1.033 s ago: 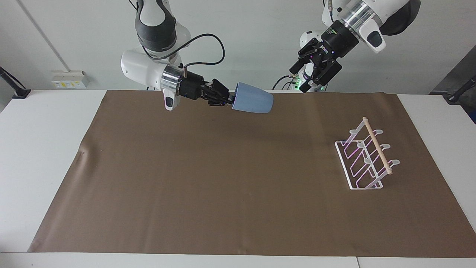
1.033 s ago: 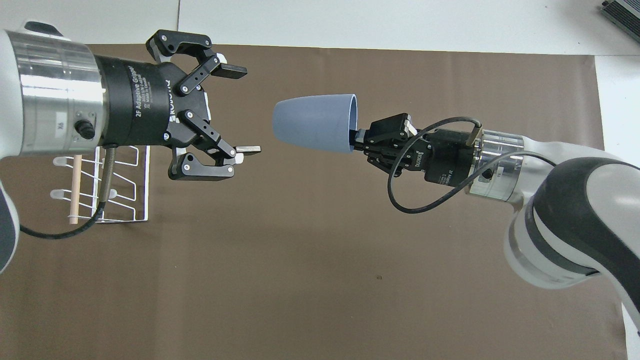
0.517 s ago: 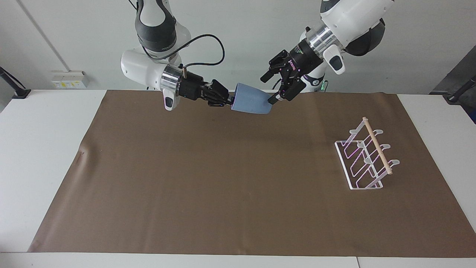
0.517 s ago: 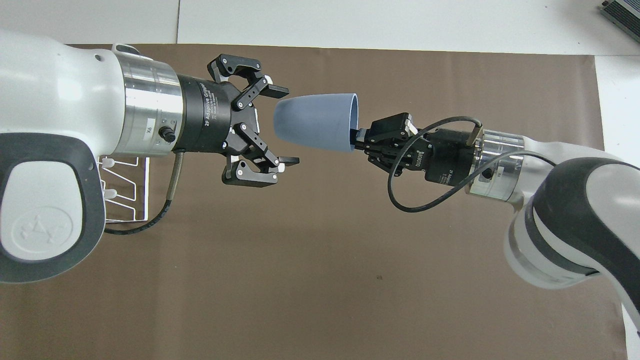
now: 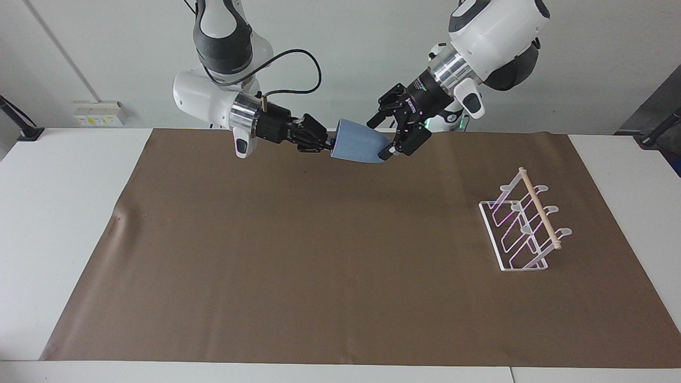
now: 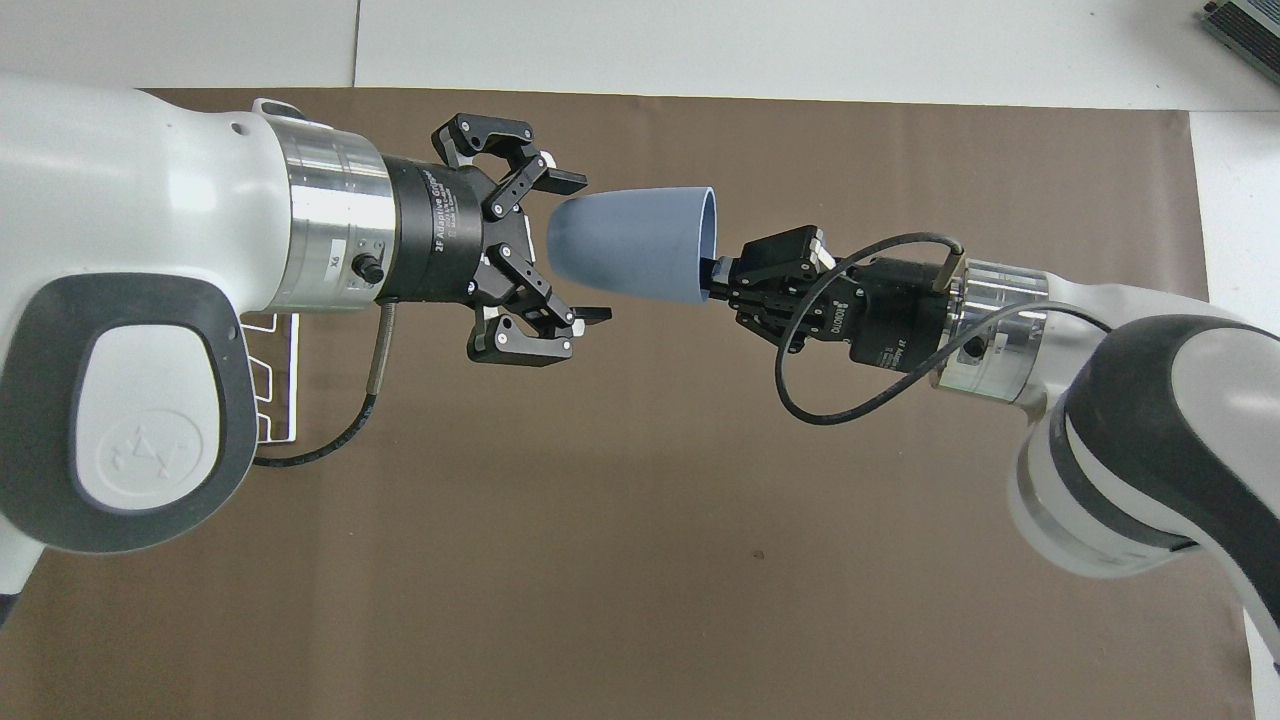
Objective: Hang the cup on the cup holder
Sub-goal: 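Close the left gripper on the cup base while the right gripper releases, then move the cup to the rack while the right gripper withdraws, then lower the cup onto the rack hook with the left gripper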
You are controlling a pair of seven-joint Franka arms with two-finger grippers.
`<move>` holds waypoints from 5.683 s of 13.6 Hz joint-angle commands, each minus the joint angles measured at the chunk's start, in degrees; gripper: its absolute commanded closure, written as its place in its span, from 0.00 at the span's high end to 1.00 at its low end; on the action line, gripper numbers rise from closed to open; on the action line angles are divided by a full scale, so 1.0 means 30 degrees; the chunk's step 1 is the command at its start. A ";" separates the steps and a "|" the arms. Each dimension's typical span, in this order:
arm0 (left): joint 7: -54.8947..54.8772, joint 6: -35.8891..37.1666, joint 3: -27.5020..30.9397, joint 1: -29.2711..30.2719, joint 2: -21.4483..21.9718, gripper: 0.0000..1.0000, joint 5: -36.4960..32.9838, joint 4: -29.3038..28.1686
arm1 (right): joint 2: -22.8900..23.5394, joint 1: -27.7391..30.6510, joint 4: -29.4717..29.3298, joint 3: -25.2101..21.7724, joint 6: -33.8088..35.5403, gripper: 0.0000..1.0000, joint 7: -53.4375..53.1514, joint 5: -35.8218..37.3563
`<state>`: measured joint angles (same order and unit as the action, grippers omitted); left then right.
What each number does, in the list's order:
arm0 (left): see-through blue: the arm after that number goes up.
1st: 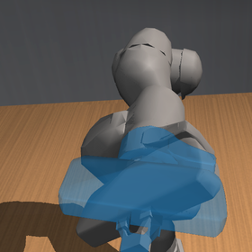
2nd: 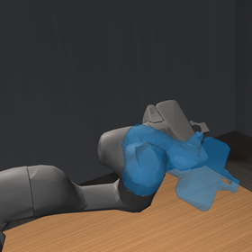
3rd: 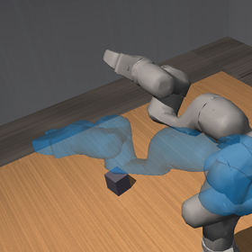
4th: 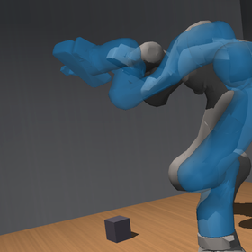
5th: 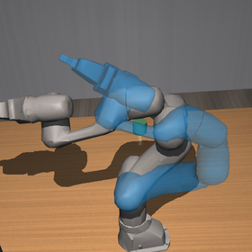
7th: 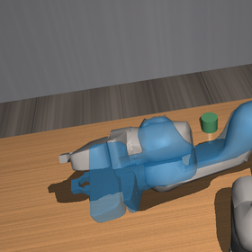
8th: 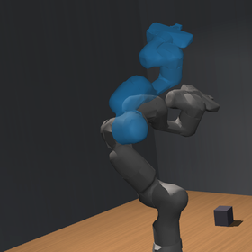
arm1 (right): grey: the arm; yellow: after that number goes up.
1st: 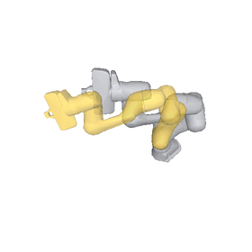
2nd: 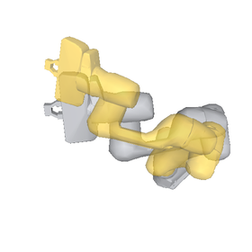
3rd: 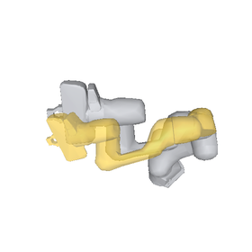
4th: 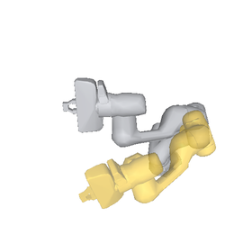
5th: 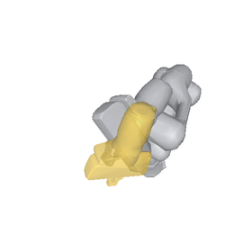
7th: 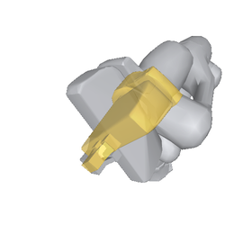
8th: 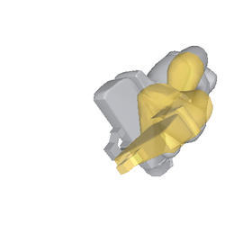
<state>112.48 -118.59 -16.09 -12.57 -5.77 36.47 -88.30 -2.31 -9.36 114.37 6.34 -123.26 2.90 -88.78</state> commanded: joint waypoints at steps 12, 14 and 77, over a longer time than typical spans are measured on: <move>0.0182 -0.0928 0.0178 -0.0907 -0.0302 0.00 -0.0937 -0.0126 | -0.0080 -0.0073 0.0108 0.0055 -0.0426 0.00 -0.0463 -0.0378; 0.0152 -0.0928 0.0178 -0.0848 -0.0302 0.00 -0.0966 -0.0126 | -0.0109 -0.0073 0.0079 0.0055 -0.0426 0.22 -0.0819 -0.0261; -0.1841 -0.2278 0.0324 0.5920 -0.0508 0.35 -2.7978 -0.7188 | -0.0024 0.1860 -0.7739 -0.4456 1.0820 1.00 -0.1288 3.0035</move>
<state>107.08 -124.11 -14.73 4.24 -8.83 -46.04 -107.94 -1.99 -3.84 92.15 -7.30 -91.65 0.20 1.39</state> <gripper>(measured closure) 0.233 0.000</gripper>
